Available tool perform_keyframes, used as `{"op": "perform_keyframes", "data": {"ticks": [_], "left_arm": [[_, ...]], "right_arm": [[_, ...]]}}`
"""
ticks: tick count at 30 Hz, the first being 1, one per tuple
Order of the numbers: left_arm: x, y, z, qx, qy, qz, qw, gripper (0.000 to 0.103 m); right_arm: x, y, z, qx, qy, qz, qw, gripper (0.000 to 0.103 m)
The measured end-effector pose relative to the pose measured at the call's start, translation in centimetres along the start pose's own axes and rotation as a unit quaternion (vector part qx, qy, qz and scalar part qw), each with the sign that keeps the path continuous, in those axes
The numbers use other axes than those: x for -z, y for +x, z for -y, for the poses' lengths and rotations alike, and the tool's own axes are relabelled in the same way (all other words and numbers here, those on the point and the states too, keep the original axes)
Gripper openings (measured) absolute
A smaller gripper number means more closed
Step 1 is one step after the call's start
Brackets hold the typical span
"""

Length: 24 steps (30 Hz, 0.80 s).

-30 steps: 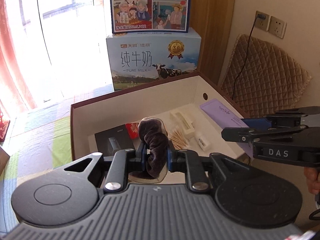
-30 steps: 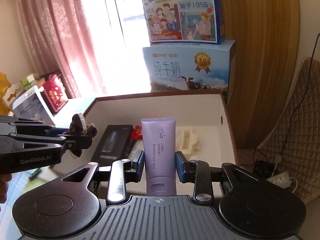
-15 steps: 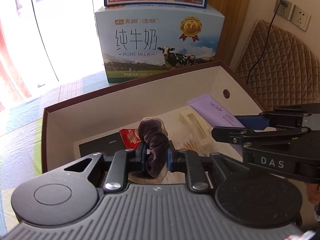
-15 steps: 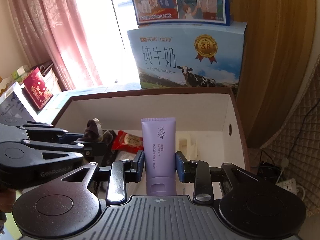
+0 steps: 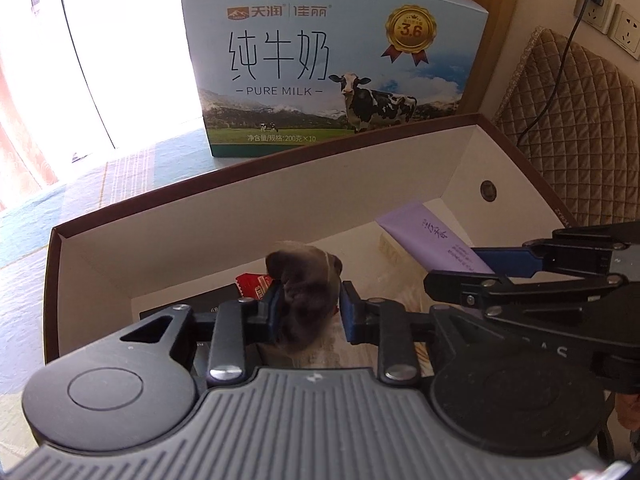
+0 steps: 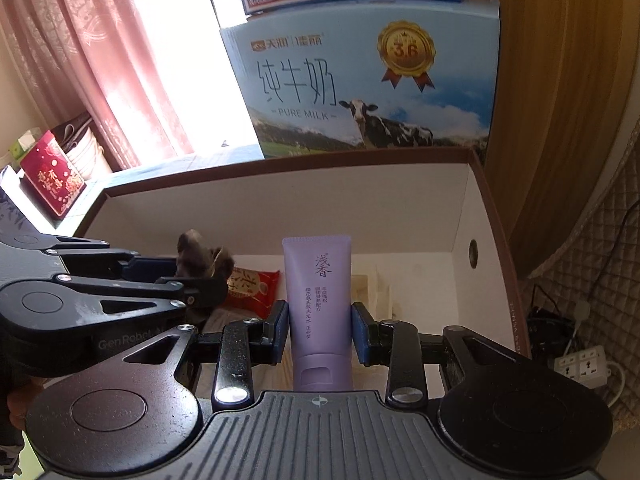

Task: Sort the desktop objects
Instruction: 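Carry the scrunchie and purple tube over the brown box with both tools, then open the left tool to drop the scrunchie while the right tool releases the purple tube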

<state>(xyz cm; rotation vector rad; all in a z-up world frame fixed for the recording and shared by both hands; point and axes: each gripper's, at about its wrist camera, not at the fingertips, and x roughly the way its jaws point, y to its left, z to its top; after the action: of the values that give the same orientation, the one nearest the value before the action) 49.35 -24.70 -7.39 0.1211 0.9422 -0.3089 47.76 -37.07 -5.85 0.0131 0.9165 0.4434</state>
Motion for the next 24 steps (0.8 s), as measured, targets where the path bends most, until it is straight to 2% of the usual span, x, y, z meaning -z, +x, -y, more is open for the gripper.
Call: {"op": "perform_keyframes", "data": {"ticks": [4, 15, 21, 22, 24], "left_arm": [[0.0, -0.2, -0.1, -0.002, 0.005, 0.003, 1.0, 0.036], [0.2, -1.1, -0.6, -0.028, 0.014, 0.009, 0.9995, 0.044], [0.3, -1.9, -1.0, -0.031, 0.008, 0.01, 0.9994, 0.059], [0.4, -2.1, -1.1, -0.031, 0.009, 0.012, 0.9994, 0.059], [0.5, -2.6, -1.2, -0.031, 0.008, 0.013, 0.9994, 0.064]], "right_arm": [[-0.2, 0.4, 0.1, -0.002, 0.003, -0.004, 1.0, 0.03], [-1.0, 1.6, -0.6, 0.002, 0.001, -0.004, 1.0, 0.031], [-1.1, 1.2, -0.7, -0.005, 0.003, 0.02, 1.0, 0.031], [-1.1, 1.0, -0.7, -0.005, 0.003, 0.021, 1.0, 0.032], [-1.0, 0.4, -0.7, -0.008, 0.003, 0.023, 1.0, 0.039]]}}
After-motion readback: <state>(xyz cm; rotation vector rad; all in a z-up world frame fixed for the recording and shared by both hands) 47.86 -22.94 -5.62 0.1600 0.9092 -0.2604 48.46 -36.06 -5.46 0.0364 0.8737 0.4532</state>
